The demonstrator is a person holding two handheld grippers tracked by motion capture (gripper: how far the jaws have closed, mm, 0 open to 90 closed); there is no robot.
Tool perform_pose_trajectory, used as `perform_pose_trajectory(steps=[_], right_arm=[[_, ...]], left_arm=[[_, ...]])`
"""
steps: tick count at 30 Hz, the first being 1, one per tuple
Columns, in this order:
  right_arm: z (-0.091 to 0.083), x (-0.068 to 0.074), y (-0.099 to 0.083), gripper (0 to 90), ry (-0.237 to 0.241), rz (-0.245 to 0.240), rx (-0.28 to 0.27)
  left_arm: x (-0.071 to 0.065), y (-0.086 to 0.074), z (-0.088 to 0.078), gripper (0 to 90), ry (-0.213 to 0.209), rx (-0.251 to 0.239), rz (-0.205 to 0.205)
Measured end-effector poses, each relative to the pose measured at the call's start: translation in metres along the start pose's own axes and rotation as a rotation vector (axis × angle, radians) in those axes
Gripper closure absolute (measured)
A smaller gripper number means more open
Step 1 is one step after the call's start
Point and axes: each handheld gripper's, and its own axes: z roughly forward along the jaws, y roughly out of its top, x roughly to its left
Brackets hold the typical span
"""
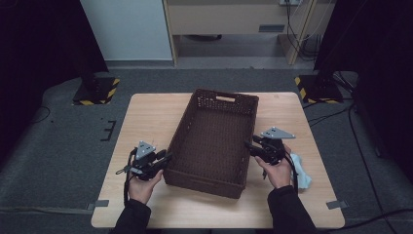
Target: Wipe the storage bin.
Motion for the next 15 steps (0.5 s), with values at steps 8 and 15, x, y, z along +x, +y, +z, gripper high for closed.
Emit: perform_pose_trajectory(steps=[8, 15], right_arm=[[-0.009, 0.004, -0.002, 58.9, 0.015, 0.008, 0.024], [-0.020, 0.012, 0.004, 53.3, 0.017, -0.053, 0.017]], left_arm=[[0.001, 0.000, -0.004, 73.2, 0.003, 0.000, 0.007], [0.012, 0.004, 0.002, 79.2, 0.046, -0.009, -0.004]])
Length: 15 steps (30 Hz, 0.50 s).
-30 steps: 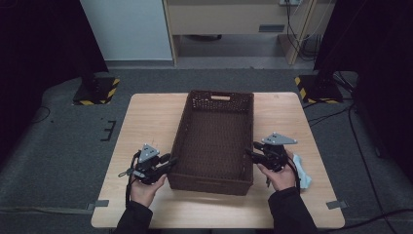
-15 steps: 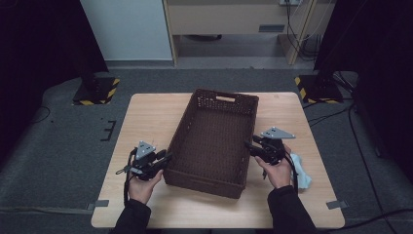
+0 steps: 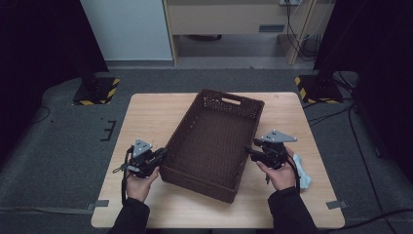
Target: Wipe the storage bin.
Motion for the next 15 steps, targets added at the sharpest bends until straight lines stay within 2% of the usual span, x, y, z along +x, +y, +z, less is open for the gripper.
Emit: perform_pose_trajectory(steps=[2, 4, 6, 10, 13, 15], right_arm=[[0.003, -0.001, 0.002, 50.8, -0.018, 0.006, -0.018], [0.010, -0.004, 0.002, 50.0, -0.040, 0.009, -0.005], [0.016, -0.007, 0.000, 49.3, -0.037, 0.023, 0.027], [0.016, -0.010, -0.005, 50.9, -0.013, 0.071, 0.000], [0.014, -0.010, -0.006, 54.3, 0.005, 0.099, -0.001], [0.011, -0.008, -0.006, 56.2, 0.010, 0.089, 0.006]], left_arm=[[0.003, 0.001, 0.003, 78.8, 0.015, 0.003, -0.004], [0.004, 0.000, 0.003, 72.6, 0.035, 0.002, -0.008], [0.004, -0.001, 0.001, 69.2, 0.033, 0.003, -0.011], [0.004, -0.005, -0.003, 66.6, 0.023, 0.002, -0.007], [0.006, -0.007, -0.004, 67.0, 0.015, 0.002, -0.025], [0.006, -0.006, -0.004, 69.0, 0.021, 0.005, -0.018]])
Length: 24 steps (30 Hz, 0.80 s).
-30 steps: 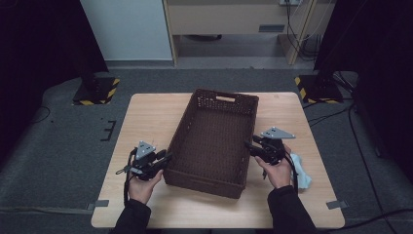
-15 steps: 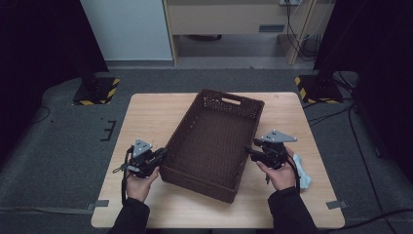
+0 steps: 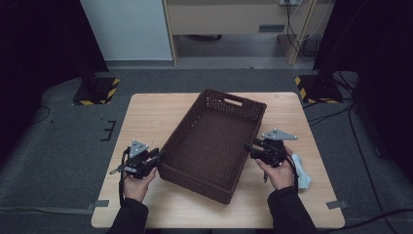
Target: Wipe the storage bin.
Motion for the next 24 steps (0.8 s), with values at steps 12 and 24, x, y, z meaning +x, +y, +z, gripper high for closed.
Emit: perform_pose_trajectory(steps=[12, 24], right_arm=[[-0.001, -0.001, 0.004, 45.4, -0.074, -0.054, -0.020], [-0.003, -0.003, -0.001, 50.6, -0.013, 0.013, -0.009]], left_arm=[[0.016, 0.006, 0.015, 75.4, 0.029, -0.003, -0.021], [0.013, 0.003, -0.016, 51.0, 0.050, -0.036, -0.052]])
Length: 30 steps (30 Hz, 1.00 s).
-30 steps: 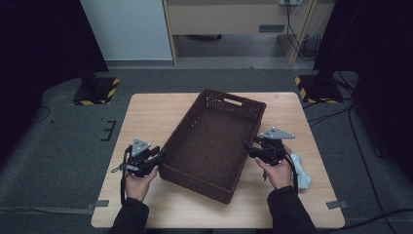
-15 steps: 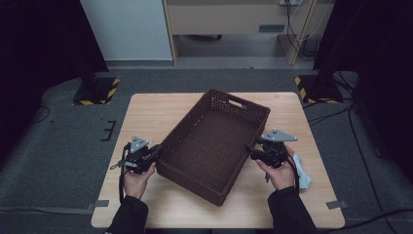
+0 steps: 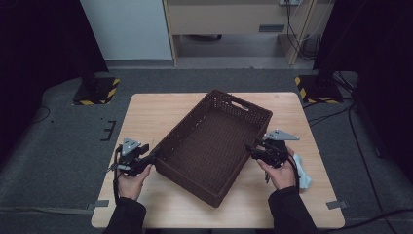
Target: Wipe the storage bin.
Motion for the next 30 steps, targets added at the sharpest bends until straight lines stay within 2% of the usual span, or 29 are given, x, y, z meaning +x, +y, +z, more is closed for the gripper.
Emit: perform_pose_trajectory(steps=[3, 5, 7, 10, 13, 17, 19, 21, 24, 26, 30], right_arm=[[-0.005, 0.002, -0.003, 50.6, 0.008, 0.006, 0.000], [-0.007, 0.004, -0.004, 50.5, 0.005, 0.006, 0.000], [-0.008, 0.006, -0.005, 50.4, -0.003, -0.002, -0.005], [-0.009, 0.008, -0.001, 50.3, -0.015, -0.044, 0.009], [-0.010, 0.008, 0.004, 47.9, -0.052, -0.067, -0.017], [-0.005, 0.001, 0.006, 46.0, -0.091, -0.055, -0.022], [-0.001, -0.004, 0.005, 45.2, -0.098, -0.045, -0.012], [0.003, -0.008, 0.003, 43.7, -0.083, -0.030, -0.005], [0.005, -0.010, 0.001, 44.0, -0.070, -0.014, -0.013], [0.005, -0.010, 0.002, 44.8, -0.065, -0.009, -0.009], [0.004, -0.012, 0.000, 44.9, -0.048, 0.010, -0.009]], left_arm=[[-0.003, -0.004, -0.011, 50.8, -0.007, -0.014, -0.004], [-0.006, -0.005, -0.012, 50.9, -0.008, -0.020, -0.003], [-0.008, -0.005, -0.009, 51.1, -0.011, -0.018, -0.004], [-0.011, -0.005, -0.005, 53.8, 0.000, -0.011, 0.008], [-0.010, -0.004, 0.001, 55.5, 0.003, -0.001, 0.006], [-0.010, -0.002, 0.015, 56.0, 0.014, 0.012, 0.012], [-0.012, -0.001, 0.022, 58.6, 0.046, 0.028, 0.033], [-0.010, -0.002, 0.026, 59.9, 0.028, 0.030, 0.015], [-0.008, -0.002, 0.026, 59.1, 0.010, 0.021, 0.019], [-0.007, -0.003, 0.024, 57.8, 0.000, 0.017, 0.003], [-0.008, -0.004, 0.018, 52.9, 0.011, 0.000, -0.012]])
